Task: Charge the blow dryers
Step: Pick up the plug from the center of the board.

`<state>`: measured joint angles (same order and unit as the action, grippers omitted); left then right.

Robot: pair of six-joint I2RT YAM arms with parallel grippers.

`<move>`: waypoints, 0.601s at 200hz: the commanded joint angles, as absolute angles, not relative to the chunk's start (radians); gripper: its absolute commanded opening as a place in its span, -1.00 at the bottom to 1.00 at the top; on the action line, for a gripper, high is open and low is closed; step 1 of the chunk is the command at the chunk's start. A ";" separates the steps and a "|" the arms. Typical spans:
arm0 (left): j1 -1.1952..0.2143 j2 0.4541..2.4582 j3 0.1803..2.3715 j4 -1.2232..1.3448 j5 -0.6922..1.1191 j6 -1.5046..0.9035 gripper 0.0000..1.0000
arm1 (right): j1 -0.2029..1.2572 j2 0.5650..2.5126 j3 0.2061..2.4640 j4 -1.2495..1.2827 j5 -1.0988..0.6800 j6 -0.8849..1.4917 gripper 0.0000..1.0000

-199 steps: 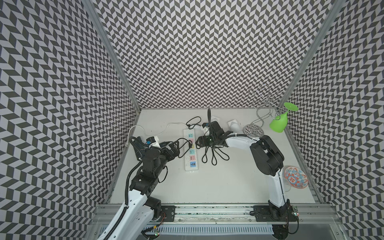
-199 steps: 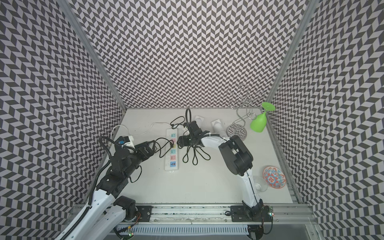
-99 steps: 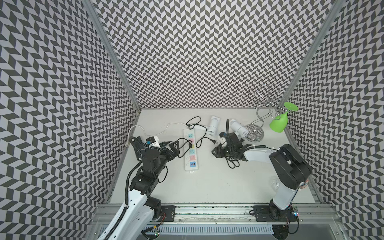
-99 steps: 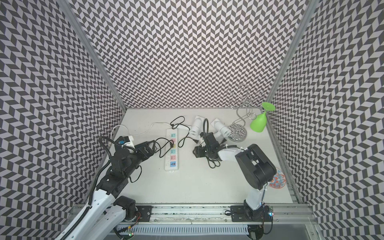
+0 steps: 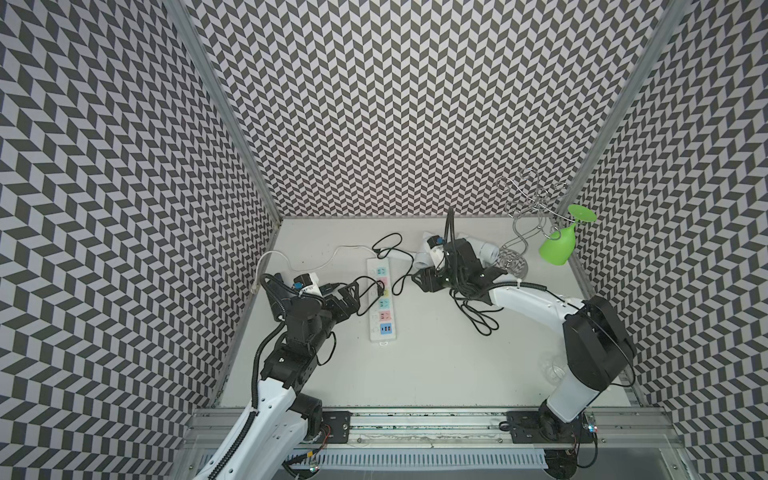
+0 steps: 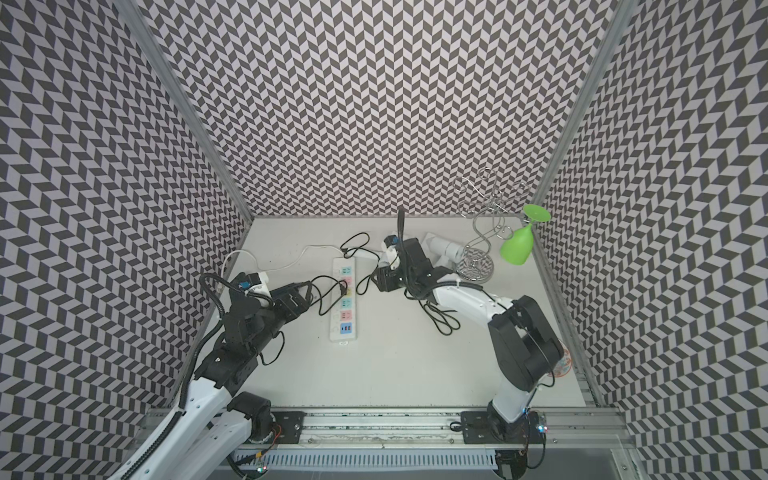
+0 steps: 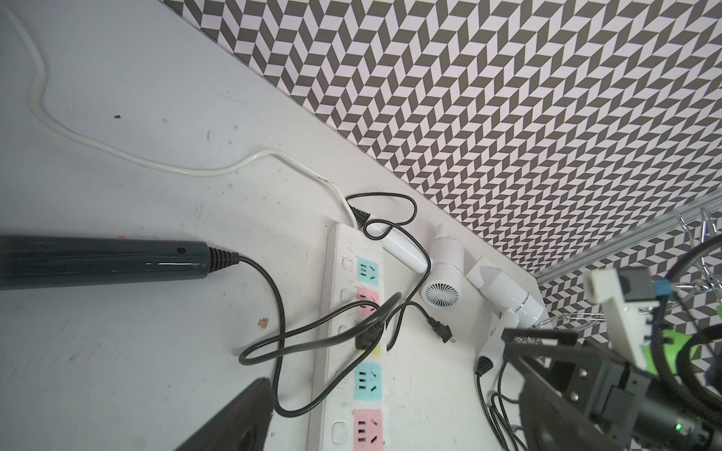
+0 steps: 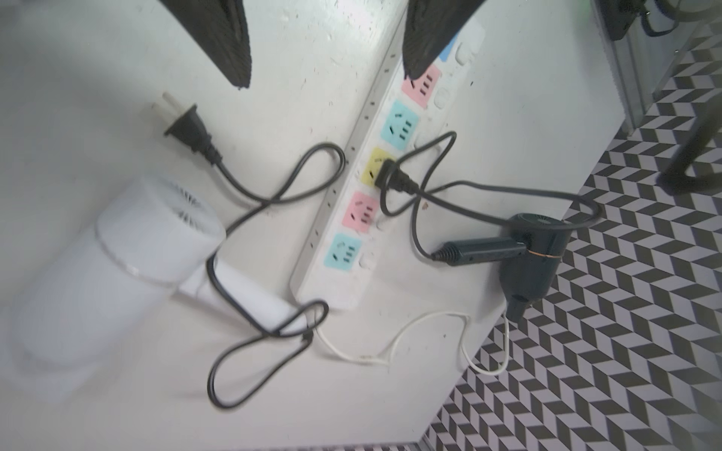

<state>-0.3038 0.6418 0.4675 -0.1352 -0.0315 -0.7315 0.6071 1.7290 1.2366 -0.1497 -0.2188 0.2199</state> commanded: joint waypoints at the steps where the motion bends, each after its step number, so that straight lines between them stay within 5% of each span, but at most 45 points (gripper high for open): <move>1: -0.296 0.645 0.469 -0.105 -0.026 -0.739 0.98 | 0.583 1.827 1.305 -0.222 -0.180 0.042 0.19; 28: -0.296 0.653 0.475 -0.110 -0.009 -0.738 0.98 | 0.591 1.936 1.400 -0.279 -0.184 -0.062 -0.03; 90: -0.296 0.619 0.472 -0.128 -0.014 -0.738 0.98 | 0.598 2.089 1.526 -0.320 -0.070 -0.126 -0.07; 108: -0.296 0.611 0.468 -0.130 -0.019 -0.739 0.98 | 0.600 2.129 1.565 -0.336 -0.048 -0.131 -0.42; 120: -0.296 0.613 0.471 -0.131 -0.018 -0.739 0.98 | 0.606 2.147 1.595 -0.347 -0.024 -0.138 -0.33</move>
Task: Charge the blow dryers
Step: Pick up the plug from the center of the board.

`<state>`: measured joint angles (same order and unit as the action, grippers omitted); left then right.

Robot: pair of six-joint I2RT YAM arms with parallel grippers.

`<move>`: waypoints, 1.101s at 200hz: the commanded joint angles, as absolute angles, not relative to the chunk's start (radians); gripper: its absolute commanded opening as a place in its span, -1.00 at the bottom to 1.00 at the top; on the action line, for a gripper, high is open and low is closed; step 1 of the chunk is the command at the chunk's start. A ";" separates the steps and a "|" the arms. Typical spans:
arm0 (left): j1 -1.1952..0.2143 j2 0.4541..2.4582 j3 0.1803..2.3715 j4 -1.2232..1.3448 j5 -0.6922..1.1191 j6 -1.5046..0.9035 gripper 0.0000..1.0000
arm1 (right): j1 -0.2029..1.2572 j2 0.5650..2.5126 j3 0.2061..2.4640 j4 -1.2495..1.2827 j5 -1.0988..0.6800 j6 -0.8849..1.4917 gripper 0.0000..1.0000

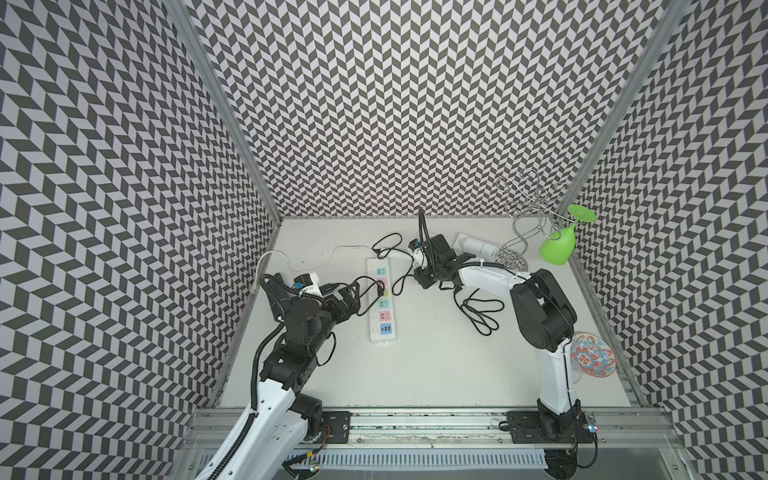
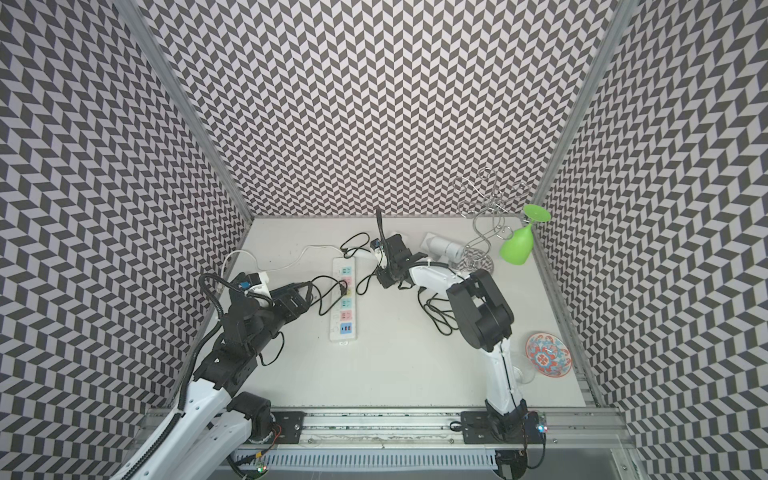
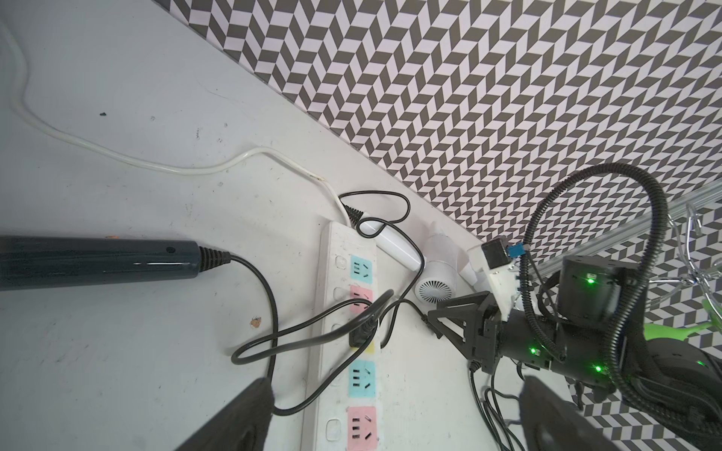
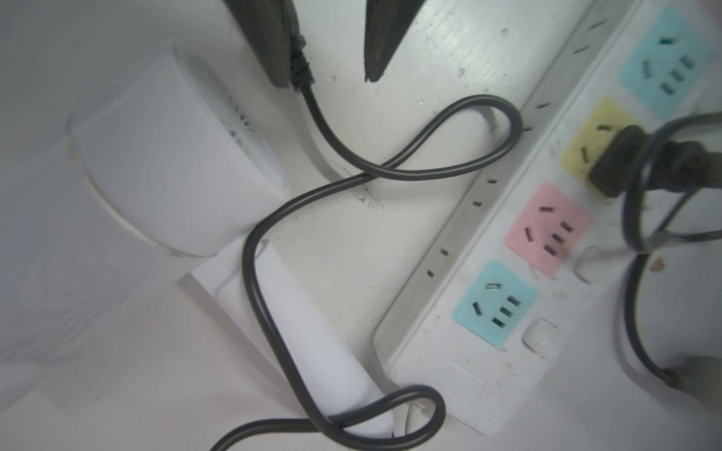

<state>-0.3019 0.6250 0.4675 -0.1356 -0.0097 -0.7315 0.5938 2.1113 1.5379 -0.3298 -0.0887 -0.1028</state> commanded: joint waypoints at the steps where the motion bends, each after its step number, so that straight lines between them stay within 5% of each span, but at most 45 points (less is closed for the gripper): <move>1: -0.296 0.613 0.471 -0.132 -0.018 -0.739 0.98 | 0.607 2.149 1.597 -0.348 -0.022 -0.139 -0.33; 35: -0.296 0.607 0.477 -0.145 -0.022 -0.737 0.98 | 0.636 2.219 1.702 -0.433 0.016 -0.158 -0.26; 73: -0.295 0.613 0.483 -0.140 -0.013 -0.737 0.98 | 0.647 2.272 1.790 -0.555 0.069 -0.170 0.12; 113: -0.295 0.613 0.487 -0.143 -0.014 -0.736 0.98 | 0.647 2.345 1.899 -0.659 0.120 -0.165 0.13; 171: -0.294 0.599 0.510 -0.171 -0.023 -0.731 0.98 | 0.667 2.396 1.992 -0.751 0.144 -0.216 -0.32; 220: -0.295 0.590 0.510 -0.186 -0.026 -0.728 0.98 | 0.683 2.379 1.990 -0.762 0.122 -0.195 -0.94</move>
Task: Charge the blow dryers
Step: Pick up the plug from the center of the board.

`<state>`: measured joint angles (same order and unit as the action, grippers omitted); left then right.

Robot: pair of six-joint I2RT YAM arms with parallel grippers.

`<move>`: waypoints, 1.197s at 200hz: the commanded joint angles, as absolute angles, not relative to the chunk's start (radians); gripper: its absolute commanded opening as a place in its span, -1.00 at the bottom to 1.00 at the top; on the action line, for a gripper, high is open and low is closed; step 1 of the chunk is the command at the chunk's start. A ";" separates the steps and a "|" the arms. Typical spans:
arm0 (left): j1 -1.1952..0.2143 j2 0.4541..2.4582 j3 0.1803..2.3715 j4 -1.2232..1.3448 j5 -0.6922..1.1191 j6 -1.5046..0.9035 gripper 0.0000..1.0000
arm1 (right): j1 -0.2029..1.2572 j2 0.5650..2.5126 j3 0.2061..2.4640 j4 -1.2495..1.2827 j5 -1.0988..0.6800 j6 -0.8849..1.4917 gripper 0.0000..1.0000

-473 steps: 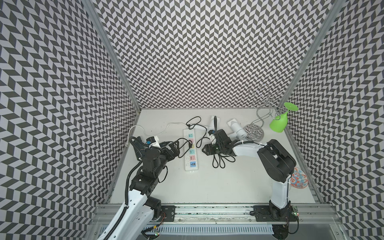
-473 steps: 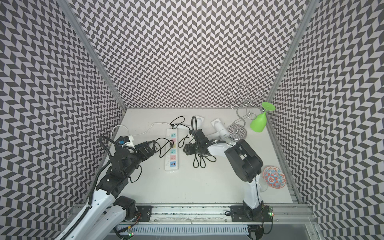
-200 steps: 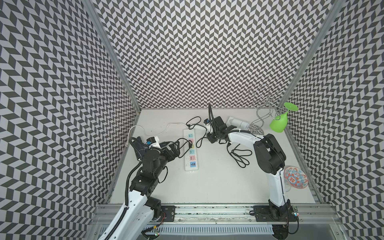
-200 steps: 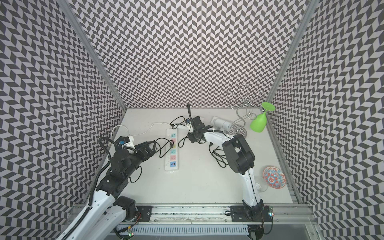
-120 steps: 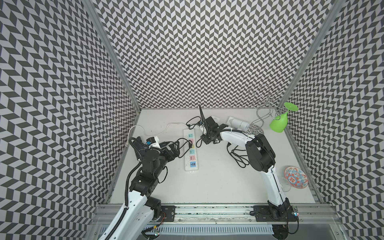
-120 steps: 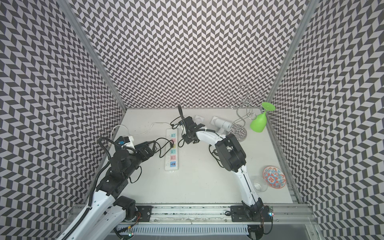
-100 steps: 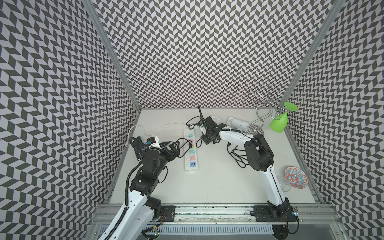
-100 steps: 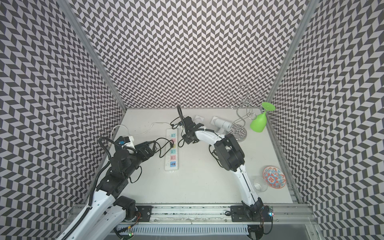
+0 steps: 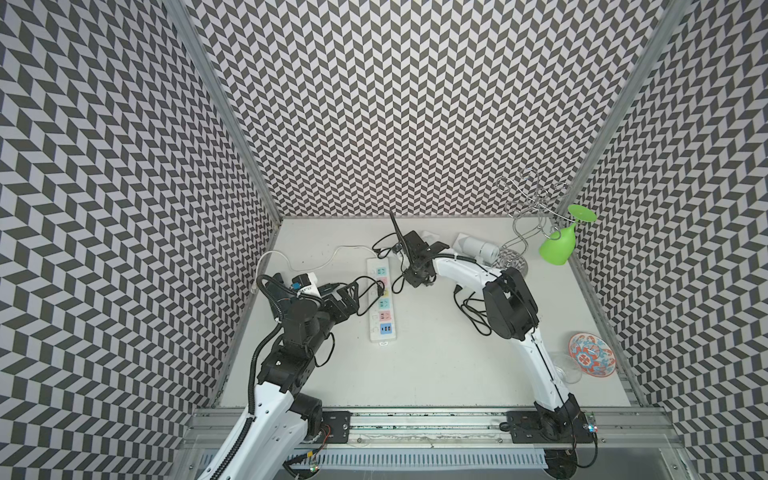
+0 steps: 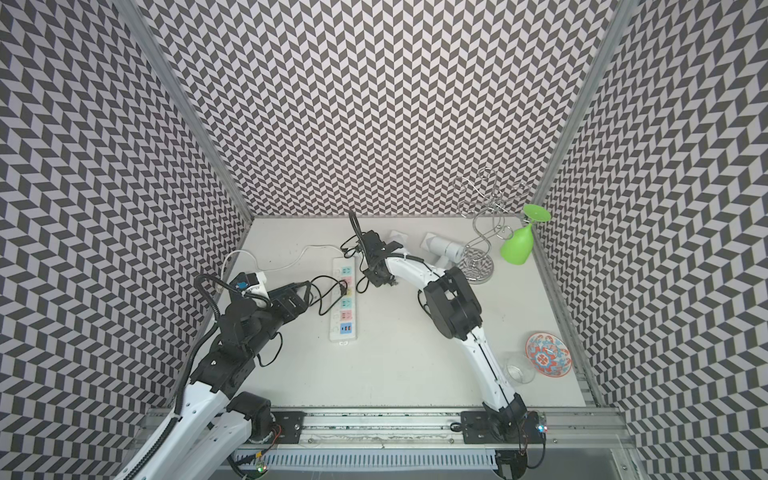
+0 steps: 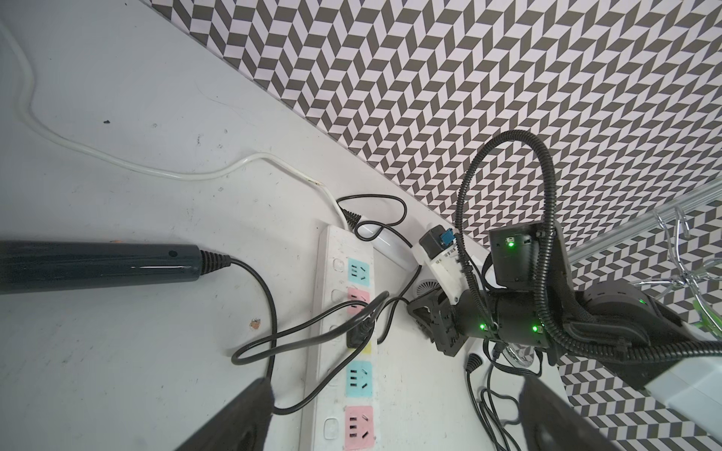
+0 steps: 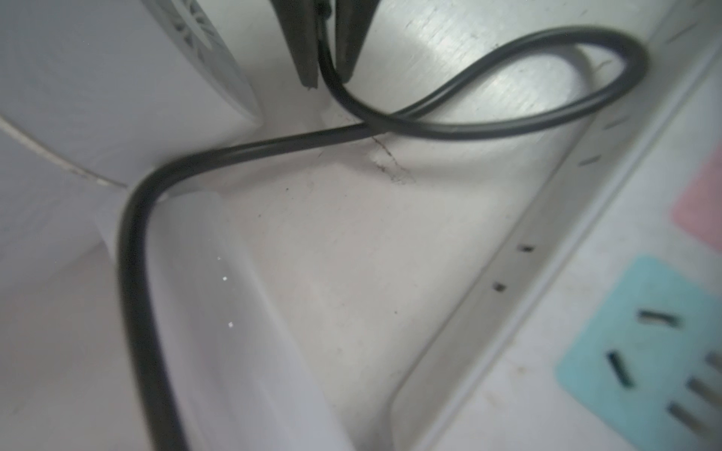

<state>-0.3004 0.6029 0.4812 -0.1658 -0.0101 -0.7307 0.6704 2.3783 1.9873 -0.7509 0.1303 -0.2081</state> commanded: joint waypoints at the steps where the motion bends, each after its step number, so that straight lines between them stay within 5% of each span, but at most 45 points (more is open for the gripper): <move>1: -0.295 0.590 0.510 -0.186 -0.025 -0.729 0.98 | 0.683 2.377 1.987 -0.760 0.123 -0.193 -0.95; 143: -0.295 0.673 0.499 -0.012 0.231 -0.724 0.98 | 0.684 1.622 1.218 -0.169 -0.190 0.131 -1.00; 239: -0.307 0.790 0.513 0.253 0.541 -0.853 0.97 | 0.684 1.390 1.009 0.056 -0.213 0.236 -1.00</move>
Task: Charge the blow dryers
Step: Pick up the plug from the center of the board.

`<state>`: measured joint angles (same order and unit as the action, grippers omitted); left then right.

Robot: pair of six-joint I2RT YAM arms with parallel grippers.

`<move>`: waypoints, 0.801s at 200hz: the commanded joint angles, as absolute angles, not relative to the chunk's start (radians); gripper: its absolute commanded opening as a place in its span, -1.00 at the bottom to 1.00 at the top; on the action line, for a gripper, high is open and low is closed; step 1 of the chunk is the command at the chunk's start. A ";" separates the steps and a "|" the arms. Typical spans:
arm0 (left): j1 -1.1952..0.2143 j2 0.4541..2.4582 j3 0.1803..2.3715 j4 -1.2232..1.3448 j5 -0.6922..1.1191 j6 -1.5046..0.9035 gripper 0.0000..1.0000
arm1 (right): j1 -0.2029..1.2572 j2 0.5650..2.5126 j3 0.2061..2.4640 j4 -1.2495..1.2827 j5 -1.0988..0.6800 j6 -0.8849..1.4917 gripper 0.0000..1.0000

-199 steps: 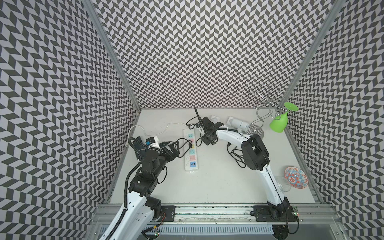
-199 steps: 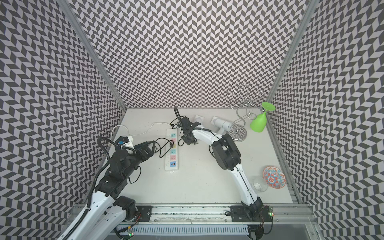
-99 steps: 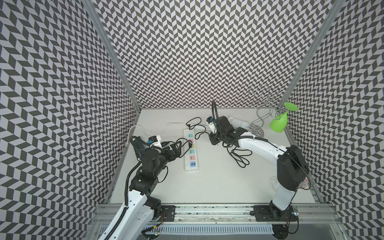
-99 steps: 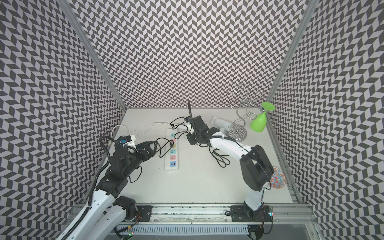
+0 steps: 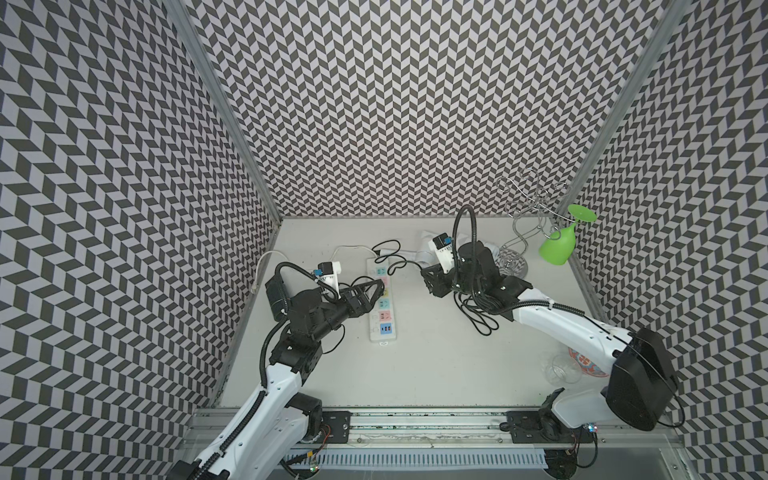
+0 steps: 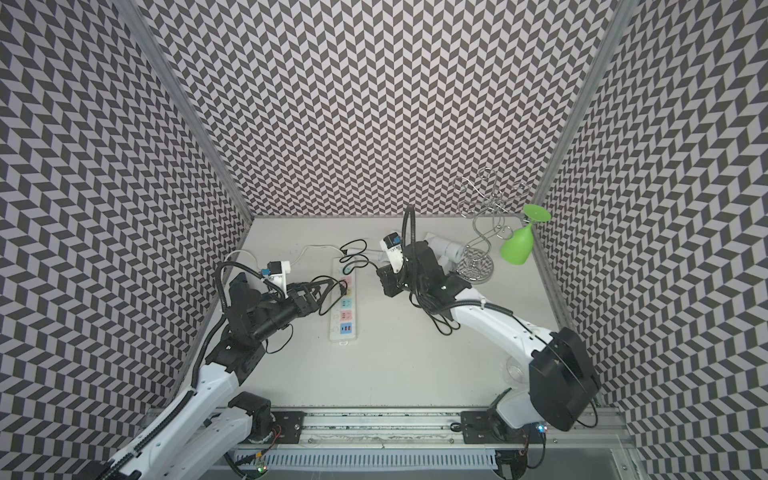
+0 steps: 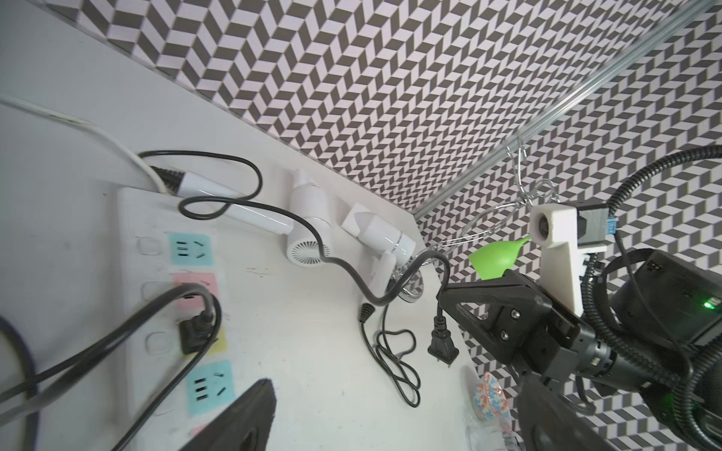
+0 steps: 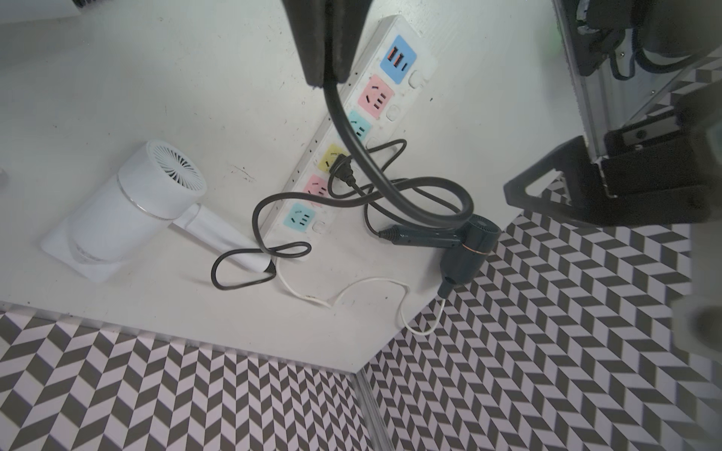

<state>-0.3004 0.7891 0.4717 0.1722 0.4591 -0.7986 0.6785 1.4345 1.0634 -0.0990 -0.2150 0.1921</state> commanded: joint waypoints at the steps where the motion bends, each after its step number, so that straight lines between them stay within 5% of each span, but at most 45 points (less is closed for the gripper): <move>1: -0.308 0.789 0.514 0.254 0.541 -0.855 0.97 | 0.684 1.389 1.006 0.060 -0.212 0.237 -1.00; 104: -0.505 0.854 0.579 0.290 0.424 -1.166 0.85 | 0.747 1.312 0.825 0.317 -0.077 0.228 -1.00; 160: -0.505 1.133 0.787 0.123 0.471 -1.200 0.75 | 0.800 1.304 0.801 0.352 -0.063 0.161 -1.00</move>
<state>-0.5018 1.0439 0.7044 0.2195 0.4538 -1.1568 0.7815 1.3346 0.8047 0.2478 -0.0822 0.2012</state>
